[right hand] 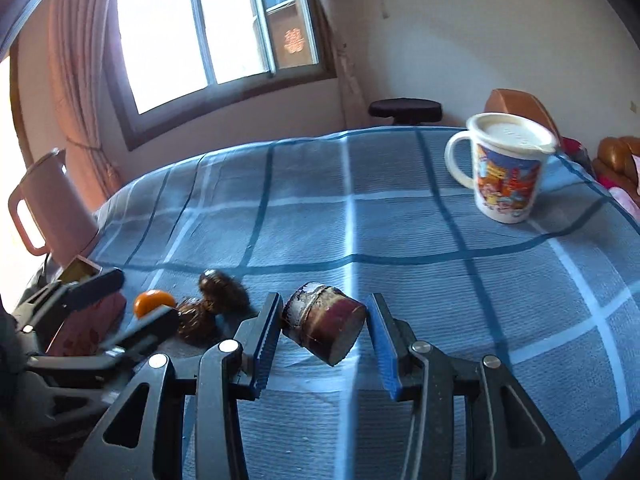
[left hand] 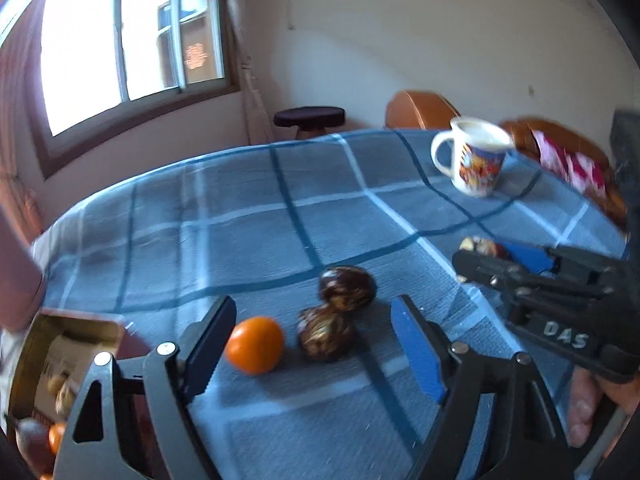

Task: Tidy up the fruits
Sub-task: 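Grasp the small can with the right gripper while the left grasps a dark chestnut, then lift the can in the right gripper while the left lifts the chestnut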

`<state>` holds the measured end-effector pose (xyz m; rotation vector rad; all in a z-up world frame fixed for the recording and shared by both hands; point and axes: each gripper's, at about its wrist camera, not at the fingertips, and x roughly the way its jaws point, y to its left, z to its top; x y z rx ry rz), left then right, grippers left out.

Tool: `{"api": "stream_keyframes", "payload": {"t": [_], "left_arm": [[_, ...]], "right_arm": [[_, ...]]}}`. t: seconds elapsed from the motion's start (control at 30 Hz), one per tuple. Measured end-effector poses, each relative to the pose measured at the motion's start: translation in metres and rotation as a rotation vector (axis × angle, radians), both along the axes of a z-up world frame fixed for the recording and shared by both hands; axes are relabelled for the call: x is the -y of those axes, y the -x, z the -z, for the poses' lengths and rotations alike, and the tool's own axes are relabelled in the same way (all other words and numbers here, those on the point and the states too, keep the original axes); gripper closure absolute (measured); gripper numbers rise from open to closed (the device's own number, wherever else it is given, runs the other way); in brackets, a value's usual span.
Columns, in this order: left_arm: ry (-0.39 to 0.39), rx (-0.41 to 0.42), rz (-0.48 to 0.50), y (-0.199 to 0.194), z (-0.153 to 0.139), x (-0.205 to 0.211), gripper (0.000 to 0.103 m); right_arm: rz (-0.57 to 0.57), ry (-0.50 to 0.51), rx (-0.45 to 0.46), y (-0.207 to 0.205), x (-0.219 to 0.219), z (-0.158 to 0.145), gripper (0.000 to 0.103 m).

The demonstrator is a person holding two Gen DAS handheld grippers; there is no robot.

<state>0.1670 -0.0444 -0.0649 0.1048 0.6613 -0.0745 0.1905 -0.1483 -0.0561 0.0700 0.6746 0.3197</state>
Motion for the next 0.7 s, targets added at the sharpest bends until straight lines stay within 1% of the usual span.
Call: {"api": "stream_keyframes", "payload": {"t": [0.07,0.13,0.2,0.23,0.27,0.3,0.33,0.4,0.5,0.6,0.7], "left_arm": [[-0.007,-0.027,0.003,-0.011,0.004,0.007,0.023],[0.004,-0.042,0.009,-0.021,0.005,0.011,0.024],[0.013,-0.070,0.008,-0.032,0.008,0.013,0.029],[0.033,-0.091,0.014,-0.038,0.010,0.012,0.036],[0.052,-0.115,0.019,-0.044,0.013,0.011,0.044],[0.062,-0.133,0.020,-0.048,0.015,0.010,0.049],[0.071,-0.152,0.024,-0.052,0.018,0.009,0.057],[0.077,-0.171,0.033,-0.055,0.021,0.010,0.057],[0.095,-0.159,0.053,-0.051,0.019,0.010,0.058],[0.100,-0.121,0.050,-0.042,0.014,0.008,0.058],[0.093,-0.064,0.042,-0.028,0.007,0.008,0.058]], "right_arm": [[0.009,-0.018,-0.007,-0.002,0.005,0.001,0.058],[0.013,-0.029,-0.008,-0.003,0.007,0.000,0.058],[0.016,-0.032,-0.003,-0.002,0.008,0.000,0.058],[0.017,-0.034,-0.002,-0.001,0.008,0.000,0.058],[0.018,-0.039,-0.002,-0.001,0.009,0.000,0.058],[0.021,-0.043,-0.003,-0.001,0.010,0.000,0.058],[0.020,-0.045,-0.005,-0.002,0.010,0.000,0.058],[0.016,-0.045,-0.005,-0.001,0.010,0.000,0.058],[0.012,-0.045,-0.001,0.000,0.009,0.000,0.058],[0.009,-0.043,0.015,0.003,0.009,-0.002,0.058],[-0.003,-0.046,0.048,0.008,0.008,-0.006,0.058]]}}
